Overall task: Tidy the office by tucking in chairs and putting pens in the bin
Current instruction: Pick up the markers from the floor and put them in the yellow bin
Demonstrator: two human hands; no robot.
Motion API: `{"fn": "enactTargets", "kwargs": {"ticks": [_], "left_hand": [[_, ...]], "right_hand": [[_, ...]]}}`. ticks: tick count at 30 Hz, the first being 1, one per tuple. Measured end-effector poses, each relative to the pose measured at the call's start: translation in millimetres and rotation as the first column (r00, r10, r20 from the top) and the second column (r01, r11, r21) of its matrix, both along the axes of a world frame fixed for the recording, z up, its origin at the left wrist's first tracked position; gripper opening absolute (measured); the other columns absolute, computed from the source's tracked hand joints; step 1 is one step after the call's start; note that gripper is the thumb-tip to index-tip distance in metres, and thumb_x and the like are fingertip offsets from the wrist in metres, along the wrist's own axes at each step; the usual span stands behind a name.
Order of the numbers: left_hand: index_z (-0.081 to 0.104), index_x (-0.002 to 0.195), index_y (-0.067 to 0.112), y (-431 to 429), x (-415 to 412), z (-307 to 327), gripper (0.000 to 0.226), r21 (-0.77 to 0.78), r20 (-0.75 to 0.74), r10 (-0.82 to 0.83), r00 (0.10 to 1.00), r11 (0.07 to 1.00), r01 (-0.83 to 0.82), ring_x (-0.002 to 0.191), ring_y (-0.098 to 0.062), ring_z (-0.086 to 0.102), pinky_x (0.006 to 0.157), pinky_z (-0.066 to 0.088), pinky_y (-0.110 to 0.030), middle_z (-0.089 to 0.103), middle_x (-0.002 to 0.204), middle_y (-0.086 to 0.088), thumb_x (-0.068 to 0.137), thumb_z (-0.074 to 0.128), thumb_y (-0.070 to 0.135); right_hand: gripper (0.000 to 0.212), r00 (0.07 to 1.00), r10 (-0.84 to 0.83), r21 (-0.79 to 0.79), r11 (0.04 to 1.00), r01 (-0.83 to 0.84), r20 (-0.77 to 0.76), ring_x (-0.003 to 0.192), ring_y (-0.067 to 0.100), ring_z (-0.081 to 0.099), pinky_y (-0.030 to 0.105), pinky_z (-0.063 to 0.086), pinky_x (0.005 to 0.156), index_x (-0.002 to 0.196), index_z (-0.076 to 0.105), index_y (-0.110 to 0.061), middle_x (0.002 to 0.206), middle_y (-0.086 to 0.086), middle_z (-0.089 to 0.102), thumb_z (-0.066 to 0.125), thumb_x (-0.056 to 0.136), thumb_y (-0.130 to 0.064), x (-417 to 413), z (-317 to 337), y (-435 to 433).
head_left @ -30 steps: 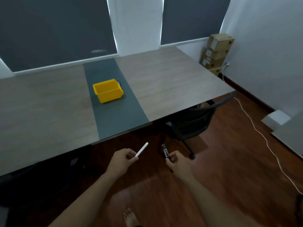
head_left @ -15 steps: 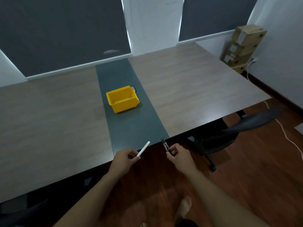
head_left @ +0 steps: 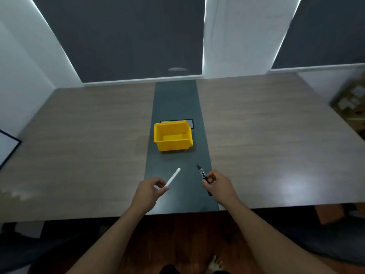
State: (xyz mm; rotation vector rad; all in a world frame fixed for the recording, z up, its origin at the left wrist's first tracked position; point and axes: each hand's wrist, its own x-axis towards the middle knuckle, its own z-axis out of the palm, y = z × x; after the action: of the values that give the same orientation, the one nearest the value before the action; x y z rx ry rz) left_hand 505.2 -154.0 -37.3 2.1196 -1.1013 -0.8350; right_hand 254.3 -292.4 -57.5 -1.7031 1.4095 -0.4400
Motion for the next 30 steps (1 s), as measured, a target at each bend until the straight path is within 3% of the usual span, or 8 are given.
{"fn": "enactTargets", "kwargs": {"ticks": [6, 10, 12, 13, 15, 19, 23, 30], "left_hand": [[0.079, 0.112, 0.022, -33, 21, -5, 0.025, -0.048, -0.069, 0.058, 0.996, 0.997, -0.062, 0.077, -0.025, 0.075, 0.072, 0.057, -0.034, 0.078, 0.093, -0.001, 0.089, 0.089, 0.024], [0.082, 0.105, 0.016, -60, 50, -13, 0.015, -0.048, -0.088, 0.074, 0.993, 0.996, -0.079, 0.08, -0.02, 0.075, 0.076, 0.061, -0.039, 0.079, 0.091, -0.003, 0.091, 0.085, 0.016], [0.084, 0.103, 0.017, -76, 68, -14, 0.011, -0.032, -0.085, 0.069, 0.994, 0.997, -0.072, 0.086, -0.025, 0.075, 0.079, 0.06, -0.04, 0.079, 0.092, -0.004, 0.091, 0.085, 0.017], [0.084, 0.101, 0.018, -84, 79, -14, 0.01, -0.028, -0.085, 0.067, 0.994, 0.997, -0.07, 0.088, -0.027, 0.074, 0.077, 0.058, -0.036, 0.079, 0.094, -0.004, 0.091, 0.085, 0.018], [0.085, 0.097, 0.02, -101, 101, -15, 0.008, -0.038, -0.099, 0.078, 0.992, 0.996, -0.082, 0.089, -0.029, 0.072, 0.072, 0.052, -0.027, 0.079, 0.093, -0.006, 0.09, 0.087, 0.02], [0.084, 0.093, 0.023, -135, 144, -15, 0.005, -0.055, -0.134, 0.073, 0.988, 0.995, -0.081, 0.078, -0.022, 0.065, 0.068, 0.048, -0.026, 0.076, 0.09, -0.01, 0.089, 0.088, 0.023], [0.086, 0.098, 0.023, -166, 180, -21, 0.005, -0.044, -0.177, 0.061, 0.982, 0.997, -0.069, 0.077, -0.013, 0.062, 0.067, 0.047, -0.023, 0.075, 0.089, -0.003, 0.092, 0.085, 0.022], [0.085, 0.112, 0.019, -215, 219, -39, 0.016, -0.016, -0.183, 0.022, 0.983, 1.0, -0.025, 0.087, -0.022, 0.07, 0.071, 0.05, -0.024, 0.079, 0.099, -0.004, 0.097, 0.079, 0.016]], "right_hand": [[0.01, 0.997, 0.076, -0.001, 0.997, -0.076, -0.019, 0.067, 0.018, 0.065, 0.034, 0.057, 0.067, 0.097, 0.072, -0.016, 0.081, -0.001, 0.07, 0.079, 0.092, -0.021, 25, -4, -49], [0.012, 0.995, 0.092, 0.025, 0.995, -0.091, -0.037, 0.08, 0.025, 0.071, 0.038, 0.06, 0.073, 0.099, 0.072, -0.015, 0.083, 0.001, 0.07, 0.079, 0.092, -0.022, 52, -8, -76], [0.012, 0.995, 0.084, 0.017, 0.996, -0.083, -0.05, 0.079, 0.024, 0.071, 0.026, 0.057, 0.066, 0.098, 0.071, -0.017, 0.084, 0.002, 0.071, 0.079, 0.092, -0.023, 68, -7, -89], [0.011, 0.995, 0.077, 0.012, 0.997, -0.076, -0.058, 0.077, 0.022, 0.069, 0.017, 0.052, 0.059, 0.096, 0.07, -0.018, 0.084, 0.001, 0.071, 0.079, 0.093, -0.023, 76, -6, -96], [0.011, 0.996, 0.067, 0.012, 0.998, -0.067, -0.064, 0.073, 0.018, 0.066, 0.011, 0.048, 0.054, 0.095, 0.069, -0.02, 0.085, 0.003, 0.071, 0.079, 0.093, -0.023, 94, -3, -107], [0.011, 0.993, 0.054, -0.014, 0.998, -0.056, -0.102, 0.072, 0.013, 0.066, 0.014, 0.05, 0.055, 0.095, 0.068, -0.024, 0.086, -0.003, 0.071, 0.078, 0.094, -0.025, 130, -2, -130], [0.015, 0.99, 0.032, -0.038, 0.999, -0.037, -0.138, 0.085, 0.024, 0.071, 0.04, 0.06, 0.075, 0.103, 0.072, -0.015, 0.091, 0.005, 0.074, 0.079, 0.093, -0.024, 161, -10, -145], [0.019, 0.973, 0.074, -0.058, 0.994, -0.089, -0.216, 0.092, 0.026, 0.069, 0.04, 0.057, 0.084, 0.108, 0.075, -0.014, 0.1, 0.008, 0.074, 0.077, 0.094, -0.026, 193, -18, -171]]}}
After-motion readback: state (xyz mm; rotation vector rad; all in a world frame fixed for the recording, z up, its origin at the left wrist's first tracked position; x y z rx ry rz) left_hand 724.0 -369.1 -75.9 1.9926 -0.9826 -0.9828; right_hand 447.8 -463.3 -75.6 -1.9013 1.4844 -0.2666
